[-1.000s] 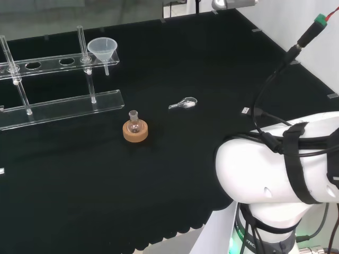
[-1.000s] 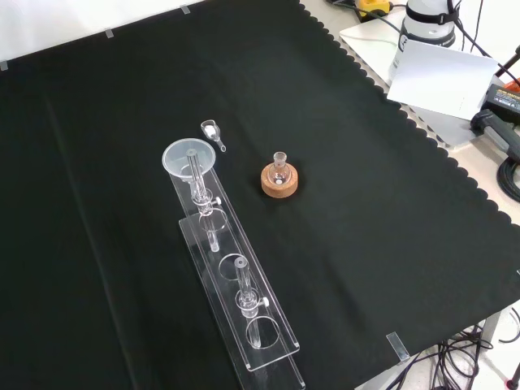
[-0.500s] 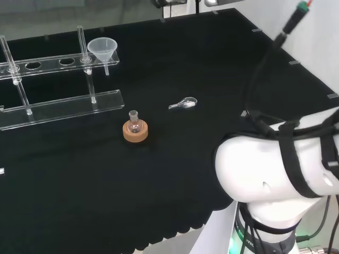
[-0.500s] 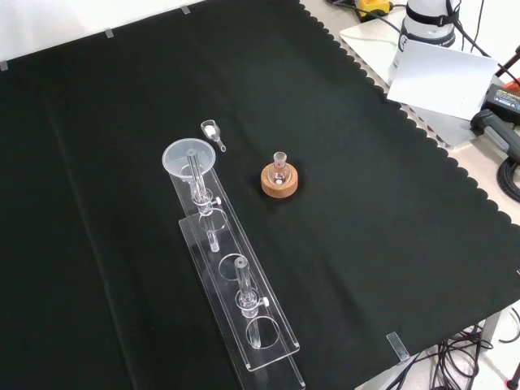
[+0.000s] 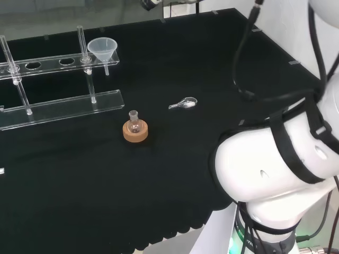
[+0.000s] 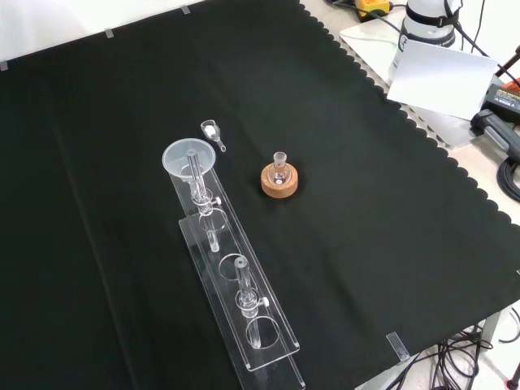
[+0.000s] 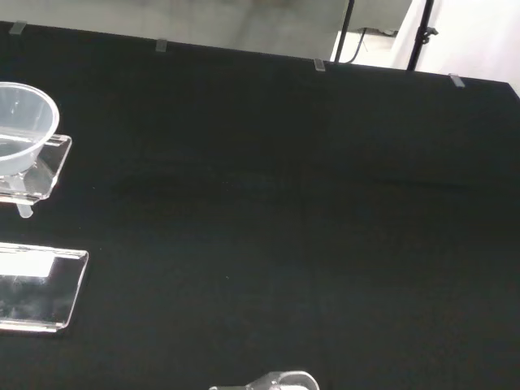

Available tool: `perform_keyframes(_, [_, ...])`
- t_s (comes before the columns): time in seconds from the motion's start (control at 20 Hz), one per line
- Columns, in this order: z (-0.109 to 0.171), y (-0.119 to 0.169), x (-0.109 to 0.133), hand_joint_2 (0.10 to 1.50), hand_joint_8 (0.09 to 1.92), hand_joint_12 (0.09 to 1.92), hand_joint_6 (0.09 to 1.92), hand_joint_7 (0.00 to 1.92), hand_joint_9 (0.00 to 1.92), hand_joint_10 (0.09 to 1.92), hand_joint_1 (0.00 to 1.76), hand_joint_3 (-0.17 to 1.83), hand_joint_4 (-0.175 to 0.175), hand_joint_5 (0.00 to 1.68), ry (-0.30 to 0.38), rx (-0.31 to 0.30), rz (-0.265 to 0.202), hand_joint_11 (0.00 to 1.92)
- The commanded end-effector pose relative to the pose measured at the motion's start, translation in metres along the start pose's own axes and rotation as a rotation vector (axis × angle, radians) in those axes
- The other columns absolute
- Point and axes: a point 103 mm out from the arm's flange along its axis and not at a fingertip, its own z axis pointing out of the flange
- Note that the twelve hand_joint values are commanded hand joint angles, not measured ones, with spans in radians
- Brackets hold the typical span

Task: Pick up the funnel from the transparent funnel stand.

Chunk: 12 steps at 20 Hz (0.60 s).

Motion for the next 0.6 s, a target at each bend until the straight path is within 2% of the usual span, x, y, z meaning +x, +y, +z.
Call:
perform_keyframes(0.05, [0.001,0.037,0.045,0.56,0.09,0.62,0.09,0.00,0.00,0.09,0.54,0.00,-0.017,0.00,0.033,0.058,-0.034,0.00])
perform_keyframes(0.15, [0.005,0.046,0.055,0.56,0.09,0.68,0.09,0.00,0.00,0.09,0.56,0.00,-0.017,0.00,0.066,0.110,-0.059,0.00])
perform_keyframes(0.35, [0.018,0.065,0.077,0.57,0.09,0.89,0.09,0.00,0.00,0.09,0.62,0.00,-0.017,0.00,0.097,0.110,-0.090,0.00])
perform_keyframes(0.6, [0.035,0.084,0.104,0.57,0.09,1.00,0.09,0.00,0.00,0.09,0.63,0.00,-0.017,0.00,0.096,0.101,-0.124,0.00])
